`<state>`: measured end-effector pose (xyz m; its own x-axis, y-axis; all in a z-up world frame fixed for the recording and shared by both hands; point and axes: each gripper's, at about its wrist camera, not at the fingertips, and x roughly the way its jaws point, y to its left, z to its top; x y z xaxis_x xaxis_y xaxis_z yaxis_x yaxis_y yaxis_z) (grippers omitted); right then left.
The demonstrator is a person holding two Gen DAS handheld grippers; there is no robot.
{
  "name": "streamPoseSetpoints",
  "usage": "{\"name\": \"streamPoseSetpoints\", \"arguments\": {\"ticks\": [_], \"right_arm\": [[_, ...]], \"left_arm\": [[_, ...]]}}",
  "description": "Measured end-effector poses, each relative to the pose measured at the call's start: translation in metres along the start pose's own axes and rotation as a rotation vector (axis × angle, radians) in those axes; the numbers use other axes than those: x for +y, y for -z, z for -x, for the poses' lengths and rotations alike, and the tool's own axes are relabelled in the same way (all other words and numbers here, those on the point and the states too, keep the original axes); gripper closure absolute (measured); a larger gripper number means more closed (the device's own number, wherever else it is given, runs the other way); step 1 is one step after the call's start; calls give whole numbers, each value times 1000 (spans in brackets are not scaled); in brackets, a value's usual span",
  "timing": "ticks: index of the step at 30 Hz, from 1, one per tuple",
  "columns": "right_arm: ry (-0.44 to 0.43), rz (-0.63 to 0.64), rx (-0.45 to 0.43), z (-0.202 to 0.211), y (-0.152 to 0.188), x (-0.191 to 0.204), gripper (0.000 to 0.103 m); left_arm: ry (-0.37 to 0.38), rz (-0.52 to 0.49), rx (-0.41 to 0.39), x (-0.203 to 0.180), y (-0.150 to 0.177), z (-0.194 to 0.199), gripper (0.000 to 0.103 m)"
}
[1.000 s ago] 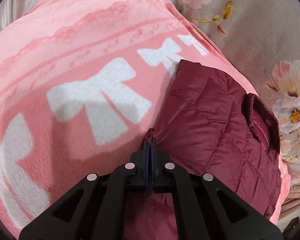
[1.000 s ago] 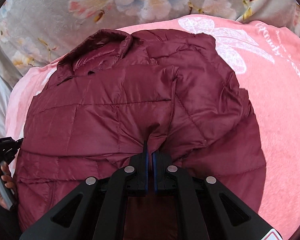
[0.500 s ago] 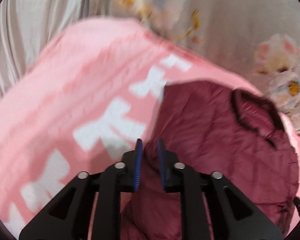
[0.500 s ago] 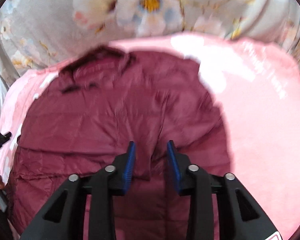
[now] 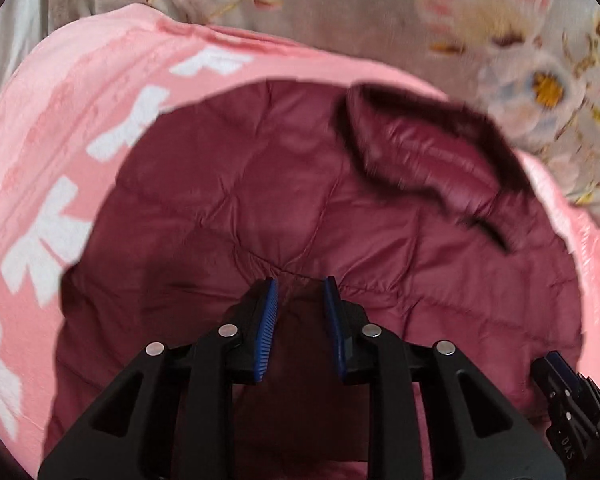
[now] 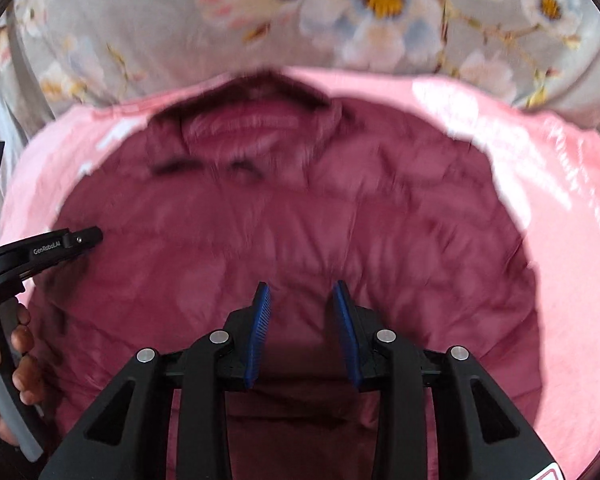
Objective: Fold large clothes
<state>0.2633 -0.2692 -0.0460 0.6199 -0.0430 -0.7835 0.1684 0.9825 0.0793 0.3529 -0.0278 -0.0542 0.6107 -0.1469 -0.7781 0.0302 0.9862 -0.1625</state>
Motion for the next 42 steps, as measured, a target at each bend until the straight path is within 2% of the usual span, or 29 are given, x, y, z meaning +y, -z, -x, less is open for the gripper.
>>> {"name": "streamPoseSetpoints", "arguments": {"ticks": [6, 10, 42], "right_arm": [[2, -10, -10, -11, 20, -3, 73], [37, 13, -27, -11, 24, 4, 73], [32, 8, -20, -13, 23, 3, 72]], "left_arm": [[-4, -34, -42, 0, 14, -8, 80], [-16, -49, -70, -2, 20, -6, 80], [-49, -81, -83, -8, 20, -9, 79]]}}
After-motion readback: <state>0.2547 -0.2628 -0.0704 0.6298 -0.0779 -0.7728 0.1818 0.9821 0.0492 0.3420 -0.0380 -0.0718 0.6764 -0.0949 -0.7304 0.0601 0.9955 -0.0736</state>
